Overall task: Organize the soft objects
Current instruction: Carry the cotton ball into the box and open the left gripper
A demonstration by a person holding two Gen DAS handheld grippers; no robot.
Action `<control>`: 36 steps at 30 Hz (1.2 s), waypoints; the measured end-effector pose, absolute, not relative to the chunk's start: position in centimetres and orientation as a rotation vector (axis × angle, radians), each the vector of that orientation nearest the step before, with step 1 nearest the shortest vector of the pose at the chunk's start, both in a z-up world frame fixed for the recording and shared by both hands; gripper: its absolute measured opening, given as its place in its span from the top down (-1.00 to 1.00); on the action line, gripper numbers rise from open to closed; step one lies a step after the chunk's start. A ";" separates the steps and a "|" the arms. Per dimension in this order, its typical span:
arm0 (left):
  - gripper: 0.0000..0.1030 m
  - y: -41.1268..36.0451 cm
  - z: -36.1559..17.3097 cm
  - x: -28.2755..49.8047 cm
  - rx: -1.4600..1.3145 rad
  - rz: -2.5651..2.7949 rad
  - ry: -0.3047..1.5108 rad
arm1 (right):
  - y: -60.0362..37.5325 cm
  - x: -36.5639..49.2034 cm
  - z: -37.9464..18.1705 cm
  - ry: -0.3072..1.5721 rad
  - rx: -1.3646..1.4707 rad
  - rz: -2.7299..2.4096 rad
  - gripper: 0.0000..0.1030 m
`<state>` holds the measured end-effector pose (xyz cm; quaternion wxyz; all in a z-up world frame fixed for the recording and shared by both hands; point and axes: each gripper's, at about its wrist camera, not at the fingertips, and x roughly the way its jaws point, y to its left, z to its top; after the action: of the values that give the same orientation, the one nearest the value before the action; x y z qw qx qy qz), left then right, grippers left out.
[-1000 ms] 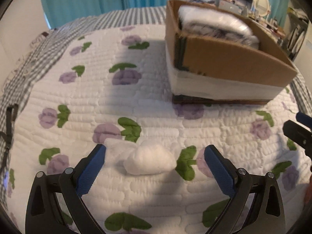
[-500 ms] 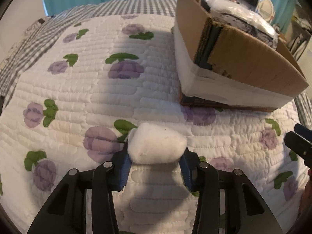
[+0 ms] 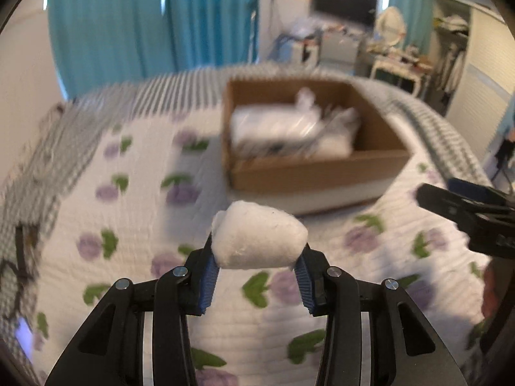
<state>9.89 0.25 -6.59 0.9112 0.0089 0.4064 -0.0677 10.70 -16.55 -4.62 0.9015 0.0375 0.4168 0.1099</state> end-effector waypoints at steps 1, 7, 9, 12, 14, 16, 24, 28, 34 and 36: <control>0.20 -0.2 -5.4 9.9 0.018 -0.156 0.813 | -16.8 10.6 -3.7 0.843 0.081 0.224 -1.00; 0.20 -2.0 -1.3 13.2 0.032 -0.215 0.719 | -18.6 11.6 1.5 0.738 0.076 0.203 -1.00; 0.19 -2.7 -0.6 14.8 0.035 -0.228 0.699 | -19.1 12.5 3.0 0.708 0.066 0.201 -1.00; 0.19 -3.8 -0.1 17.6 0.054 -0.220 0.678 | -19.3 14.6 4.2 0.684 0.040 0.193 -1.00; 0.19 -4.2 -0.4 20.1 0.051 -0.227 0.677 | -19.4 16.0 4.3 0.681 0.025 0.192 -1.00; 0.19 -4.5 -0.8 22.1 0.054 -0.231 0.684 | -19.3 17.7 4.0 0.684 0.015 0.192 -1.00; 0.16 -5.4 -4.4 27.7 0.070 -0.262 0.731 | -20.2 23.6 0.2 0.733 0.043 0.185 -1.00; -0.55 -5.9 -5.0 28.2 0.082 -0.254 0.715 | -20.5 24.6 -0.8 0.733 0.056 0.184 -1.00; -0.79 -5.5 -5.0 28.0 0.041 -0.204 0.732 | -21.0 24.3 -0.5 0.725 0.075 0.170 -1.00; -0.79 -5.2 -3.9 27.2 0.047 -0.199 0.716 | -21.1 23.6 0.5 0.714 0.075 0.167 -1.00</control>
<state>27.19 -5.22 -3.93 0.9316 0.0229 0.3496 -0.0970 23.58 -21.15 0.49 0.9329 0.0366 0.3488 0.0818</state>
